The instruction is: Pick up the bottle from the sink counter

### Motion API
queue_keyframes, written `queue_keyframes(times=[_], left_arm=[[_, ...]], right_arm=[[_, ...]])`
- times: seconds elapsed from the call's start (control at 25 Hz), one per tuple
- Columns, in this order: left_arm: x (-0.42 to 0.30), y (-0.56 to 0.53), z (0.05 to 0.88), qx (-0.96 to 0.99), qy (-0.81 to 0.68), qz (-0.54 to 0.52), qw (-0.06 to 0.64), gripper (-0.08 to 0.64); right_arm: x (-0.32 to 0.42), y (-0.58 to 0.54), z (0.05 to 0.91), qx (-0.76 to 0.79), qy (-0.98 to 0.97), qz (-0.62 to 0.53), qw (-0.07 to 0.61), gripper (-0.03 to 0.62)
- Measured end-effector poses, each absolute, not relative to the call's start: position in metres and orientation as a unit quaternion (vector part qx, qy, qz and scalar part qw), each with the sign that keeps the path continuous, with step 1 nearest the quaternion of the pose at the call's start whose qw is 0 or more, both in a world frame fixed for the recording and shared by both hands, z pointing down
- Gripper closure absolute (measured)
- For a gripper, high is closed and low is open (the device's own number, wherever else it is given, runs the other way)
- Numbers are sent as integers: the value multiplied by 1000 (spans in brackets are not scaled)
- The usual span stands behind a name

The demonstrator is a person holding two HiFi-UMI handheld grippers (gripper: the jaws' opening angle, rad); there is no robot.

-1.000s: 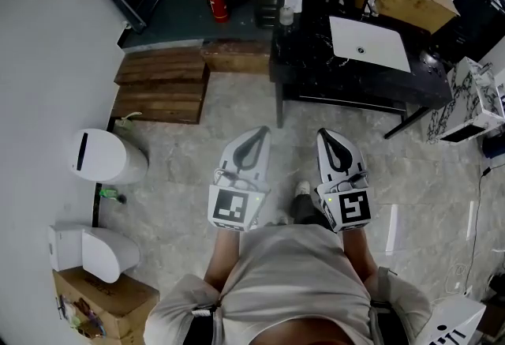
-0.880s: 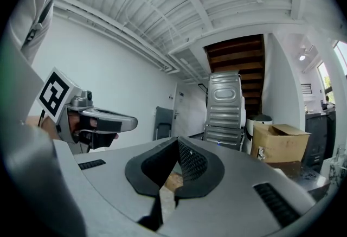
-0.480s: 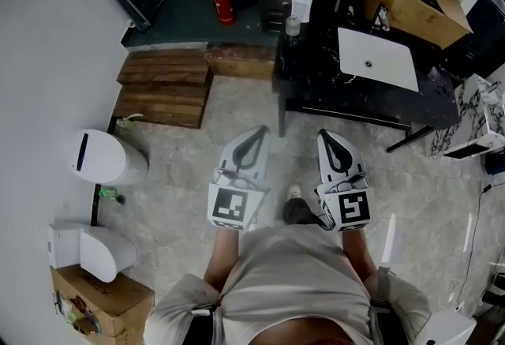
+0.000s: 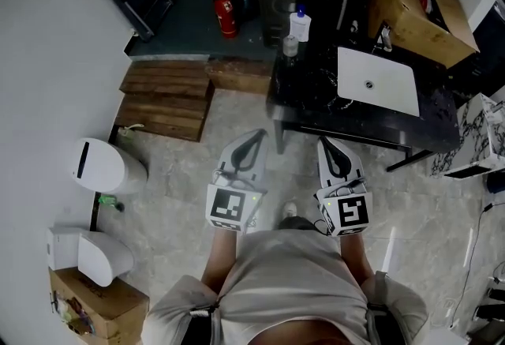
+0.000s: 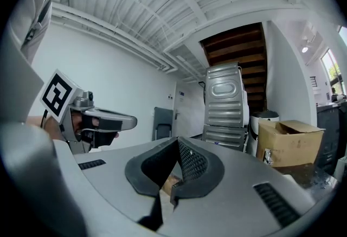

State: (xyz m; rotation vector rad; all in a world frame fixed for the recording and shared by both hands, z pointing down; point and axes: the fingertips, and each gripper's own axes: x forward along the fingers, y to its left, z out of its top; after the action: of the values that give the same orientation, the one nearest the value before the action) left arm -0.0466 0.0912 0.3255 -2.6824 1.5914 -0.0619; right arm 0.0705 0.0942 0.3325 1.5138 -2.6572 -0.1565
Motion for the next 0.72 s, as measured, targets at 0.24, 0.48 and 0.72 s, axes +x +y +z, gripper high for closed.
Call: queue_keyframes(times=[0.24, 0.48, 0.72], left_arm=[[-35, 60, 325, -852, 523, -17, 12, 560], [-30, 32, 327, -849, 528, -17, 8, 559], [-24, 8, 330, -849, 528, -21, 8, 560]], right_arm=[[80, 58, 333, 478, -876, -52, 40, 597], [83, 28, 333, 470, -880, -54, 43, 597], [87, 4, 334, 467, -881, -55, 44, 597]])
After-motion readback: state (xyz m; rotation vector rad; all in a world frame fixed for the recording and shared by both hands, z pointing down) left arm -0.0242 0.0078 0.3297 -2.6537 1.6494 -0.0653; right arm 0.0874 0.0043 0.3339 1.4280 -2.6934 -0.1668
